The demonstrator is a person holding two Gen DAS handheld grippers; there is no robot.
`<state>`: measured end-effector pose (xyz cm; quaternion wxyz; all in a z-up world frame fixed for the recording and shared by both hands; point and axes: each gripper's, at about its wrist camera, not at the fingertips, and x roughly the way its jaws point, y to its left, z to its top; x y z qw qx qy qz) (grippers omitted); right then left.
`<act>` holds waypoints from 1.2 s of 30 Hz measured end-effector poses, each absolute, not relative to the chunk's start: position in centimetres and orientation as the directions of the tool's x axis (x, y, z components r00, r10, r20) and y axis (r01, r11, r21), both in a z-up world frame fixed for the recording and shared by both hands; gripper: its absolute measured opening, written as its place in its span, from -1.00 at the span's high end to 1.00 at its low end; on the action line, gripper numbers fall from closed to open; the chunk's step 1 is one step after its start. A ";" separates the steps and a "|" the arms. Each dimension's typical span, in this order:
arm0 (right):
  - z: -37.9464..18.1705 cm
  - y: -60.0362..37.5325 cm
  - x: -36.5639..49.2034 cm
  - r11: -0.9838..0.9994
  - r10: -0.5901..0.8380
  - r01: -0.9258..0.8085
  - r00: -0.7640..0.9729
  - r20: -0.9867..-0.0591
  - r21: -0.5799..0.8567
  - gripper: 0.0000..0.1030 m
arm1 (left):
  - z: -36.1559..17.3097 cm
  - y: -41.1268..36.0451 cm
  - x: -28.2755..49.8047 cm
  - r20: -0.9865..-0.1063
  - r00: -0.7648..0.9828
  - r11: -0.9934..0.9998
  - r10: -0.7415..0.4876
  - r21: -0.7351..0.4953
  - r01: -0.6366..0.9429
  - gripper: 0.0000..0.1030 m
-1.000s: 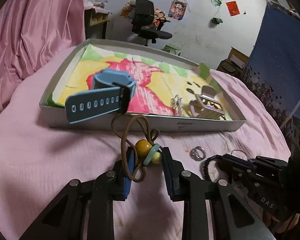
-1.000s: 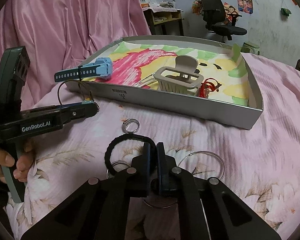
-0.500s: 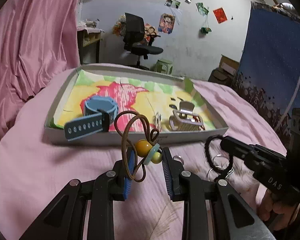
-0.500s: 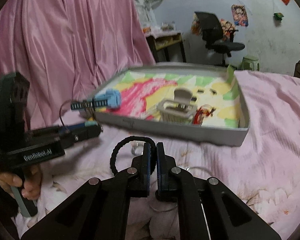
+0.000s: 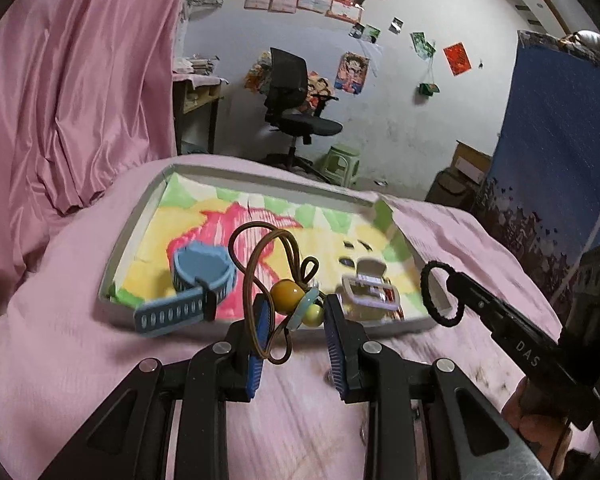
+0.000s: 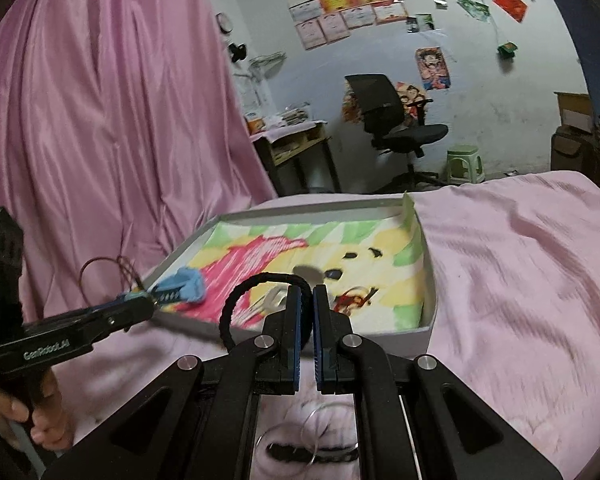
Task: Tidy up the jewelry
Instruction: 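Carry the brown hair tie into the tray with the left tool while the right tool carries the black one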
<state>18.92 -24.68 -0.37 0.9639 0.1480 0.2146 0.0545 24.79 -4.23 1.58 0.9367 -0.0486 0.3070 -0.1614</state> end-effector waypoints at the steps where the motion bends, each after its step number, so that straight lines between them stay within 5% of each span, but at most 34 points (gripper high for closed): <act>1: -0.4 -25.0 19.3 0.948 0.168 -0.038 0.904 -0.394 0.317 0.90 | 1.7 -4.4 25.3 -0.558 0.762 0.944 -0.330 -0.191 0.268 0.50; 21: -2.6 -25.7 24.7 0.940 0.129 0.039 0.880 -0.457 0.340 0.90 | -2.6 -7.0 32.3 -0.712 0.642 0.958 -0.285 -0.201 0.203 0.50; 36: -4.3 -25.6 25.6 0.940 0.121 0.077 0.834 -0.538 0.332 0.89 | -2.8 -7.6 32.6 -0.736 0.624 0.963 -0.263 -0.159 0.219 0.49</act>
